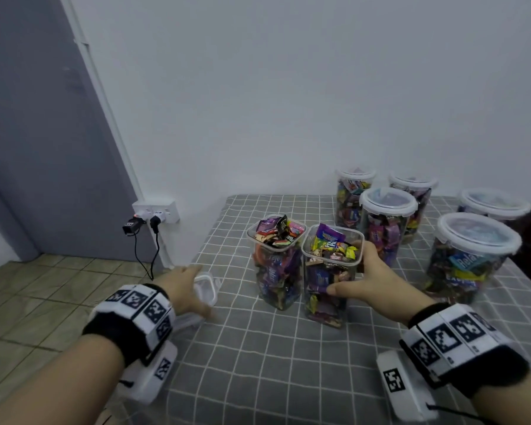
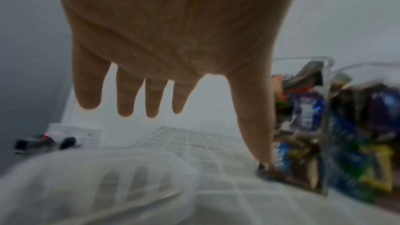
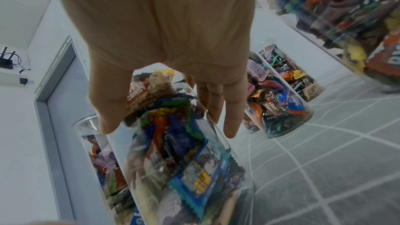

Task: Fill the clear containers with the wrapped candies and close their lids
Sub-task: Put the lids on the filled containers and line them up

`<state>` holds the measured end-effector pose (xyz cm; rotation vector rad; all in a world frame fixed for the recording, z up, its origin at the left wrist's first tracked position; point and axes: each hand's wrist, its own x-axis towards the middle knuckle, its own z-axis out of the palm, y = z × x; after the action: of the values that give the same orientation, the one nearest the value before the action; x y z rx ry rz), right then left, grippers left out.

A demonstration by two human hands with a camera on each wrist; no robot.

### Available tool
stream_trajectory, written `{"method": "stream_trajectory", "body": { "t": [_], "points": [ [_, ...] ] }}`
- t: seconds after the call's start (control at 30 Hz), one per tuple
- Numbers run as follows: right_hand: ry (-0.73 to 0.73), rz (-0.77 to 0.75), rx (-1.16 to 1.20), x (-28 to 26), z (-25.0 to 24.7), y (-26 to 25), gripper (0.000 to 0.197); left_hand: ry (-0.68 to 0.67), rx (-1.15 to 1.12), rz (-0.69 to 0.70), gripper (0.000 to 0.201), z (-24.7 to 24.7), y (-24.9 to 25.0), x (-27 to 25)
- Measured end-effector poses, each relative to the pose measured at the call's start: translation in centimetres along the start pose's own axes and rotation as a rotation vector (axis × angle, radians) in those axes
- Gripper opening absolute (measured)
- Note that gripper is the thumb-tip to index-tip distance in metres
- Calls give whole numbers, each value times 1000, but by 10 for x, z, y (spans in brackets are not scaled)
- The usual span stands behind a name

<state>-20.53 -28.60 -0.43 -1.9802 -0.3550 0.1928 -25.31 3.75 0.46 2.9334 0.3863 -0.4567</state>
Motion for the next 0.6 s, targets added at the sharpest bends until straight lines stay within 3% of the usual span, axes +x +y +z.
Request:
{"method": "stream_trajectory", "body": {
  "t": [0.13,0.6],
  "points": [
    [-7,-2,2,-2,0,-3,75,-82,146,-30,115,17,-21,0],
    [8,7,8,-5,0,-3,77,-32,242,24,107,22,-26,8]
  ]
}}
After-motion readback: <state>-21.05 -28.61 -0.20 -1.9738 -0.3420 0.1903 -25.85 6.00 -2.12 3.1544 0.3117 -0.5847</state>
